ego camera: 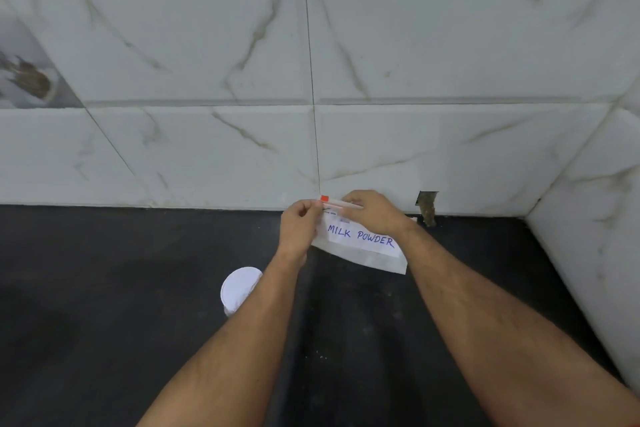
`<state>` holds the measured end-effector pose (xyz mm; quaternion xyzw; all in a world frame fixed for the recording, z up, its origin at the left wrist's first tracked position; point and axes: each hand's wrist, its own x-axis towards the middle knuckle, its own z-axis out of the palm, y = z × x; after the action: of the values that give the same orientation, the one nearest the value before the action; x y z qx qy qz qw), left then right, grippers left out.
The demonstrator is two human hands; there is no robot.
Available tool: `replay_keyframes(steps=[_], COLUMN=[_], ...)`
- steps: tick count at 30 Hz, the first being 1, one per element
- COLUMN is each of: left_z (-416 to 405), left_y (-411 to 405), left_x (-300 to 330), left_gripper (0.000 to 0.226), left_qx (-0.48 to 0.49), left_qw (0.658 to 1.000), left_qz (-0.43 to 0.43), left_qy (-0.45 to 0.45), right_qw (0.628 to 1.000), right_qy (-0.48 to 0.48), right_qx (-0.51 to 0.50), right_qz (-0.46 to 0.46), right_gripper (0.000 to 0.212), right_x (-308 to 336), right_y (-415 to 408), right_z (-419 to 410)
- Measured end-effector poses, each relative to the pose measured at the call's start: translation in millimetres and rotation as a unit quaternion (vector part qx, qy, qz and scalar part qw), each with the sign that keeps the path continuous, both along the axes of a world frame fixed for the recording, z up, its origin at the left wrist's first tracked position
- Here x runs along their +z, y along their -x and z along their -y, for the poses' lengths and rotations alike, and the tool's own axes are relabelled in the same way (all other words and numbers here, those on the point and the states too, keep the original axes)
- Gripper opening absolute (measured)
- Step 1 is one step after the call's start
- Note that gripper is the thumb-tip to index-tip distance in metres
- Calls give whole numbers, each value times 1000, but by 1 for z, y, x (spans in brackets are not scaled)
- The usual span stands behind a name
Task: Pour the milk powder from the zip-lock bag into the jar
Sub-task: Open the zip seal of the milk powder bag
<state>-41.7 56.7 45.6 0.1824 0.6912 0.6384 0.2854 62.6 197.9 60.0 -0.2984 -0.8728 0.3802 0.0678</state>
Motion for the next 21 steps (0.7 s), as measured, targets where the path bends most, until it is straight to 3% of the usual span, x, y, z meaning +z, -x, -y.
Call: replay_keyframes(steps=[1, 6, 14, 21], left_z=[5, 30, 63, 105], left_y=[-4, -17, -37, -58], left_x=[7, 39, 77, 79], left_gripper=[15, 14, 12, 16], left_qx=[-9, -24, -66, -112], left_qw=[1000, 998, 990, 984], left_qz=[-1, -1, 19, 68], left_qy=[-13, -54, -125, -123], right_qw=[1000, 998, 996, 999], right_qy=[4, 34, -1, -15], right_qx=[8, -9, -14, 10], right_qz=[-10, -49, -89, -28], right_gripper=[11, 15, 10, 17], right_x=[11, 59, 111, 133], right_y=[-5, -37, -74, -99], right_z=[2, 18, 53, 90])
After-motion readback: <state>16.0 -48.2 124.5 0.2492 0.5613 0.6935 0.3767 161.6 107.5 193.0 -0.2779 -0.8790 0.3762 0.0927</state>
